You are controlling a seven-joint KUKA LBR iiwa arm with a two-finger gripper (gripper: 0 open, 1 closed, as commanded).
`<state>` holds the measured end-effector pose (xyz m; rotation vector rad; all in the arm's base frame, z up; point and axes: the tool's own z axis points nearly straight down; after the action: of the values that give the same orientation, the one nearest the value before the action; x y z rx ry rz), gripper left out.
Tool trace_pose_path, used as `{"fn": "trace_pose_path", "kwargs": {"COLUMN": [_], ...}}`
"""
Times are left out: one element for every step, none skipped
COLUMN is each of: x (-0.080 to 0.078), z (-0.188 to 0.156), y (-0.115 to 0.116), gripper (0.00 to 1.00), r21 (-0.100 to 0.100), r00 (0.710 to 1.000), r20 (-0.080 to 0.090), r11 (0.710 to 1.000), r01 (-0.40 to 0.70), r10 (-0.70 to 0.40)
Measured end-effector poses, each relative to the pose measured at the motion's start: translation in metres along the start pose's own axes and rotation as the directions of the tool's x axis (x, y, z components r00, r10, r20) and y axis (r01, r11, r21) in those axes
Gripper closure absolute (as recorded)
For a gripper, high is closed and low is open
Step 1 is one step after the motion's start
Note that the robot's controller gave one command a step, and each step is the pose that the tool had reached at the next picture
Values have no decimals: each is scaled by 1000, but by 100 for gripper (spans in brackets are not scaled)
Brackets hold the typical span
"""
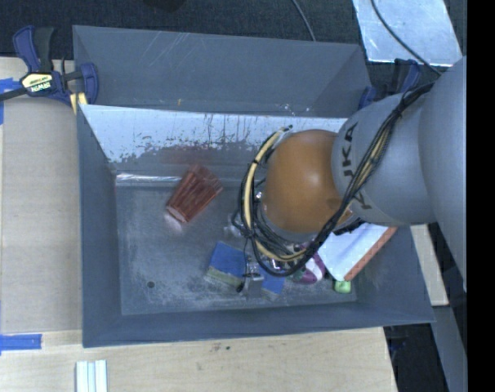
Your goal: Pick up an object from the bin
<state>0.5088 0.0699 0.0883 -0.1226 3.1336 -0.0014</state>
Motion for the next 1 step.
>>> {"fn": "trace_pose_path", "kwargs": {"x": [2], "z": [-10], "y": [9], "gripper": [0], "r21": [-1], "r00": [1000], "r20": [6], "r11": [1000], "r01": [-22], "r10": [22]}}
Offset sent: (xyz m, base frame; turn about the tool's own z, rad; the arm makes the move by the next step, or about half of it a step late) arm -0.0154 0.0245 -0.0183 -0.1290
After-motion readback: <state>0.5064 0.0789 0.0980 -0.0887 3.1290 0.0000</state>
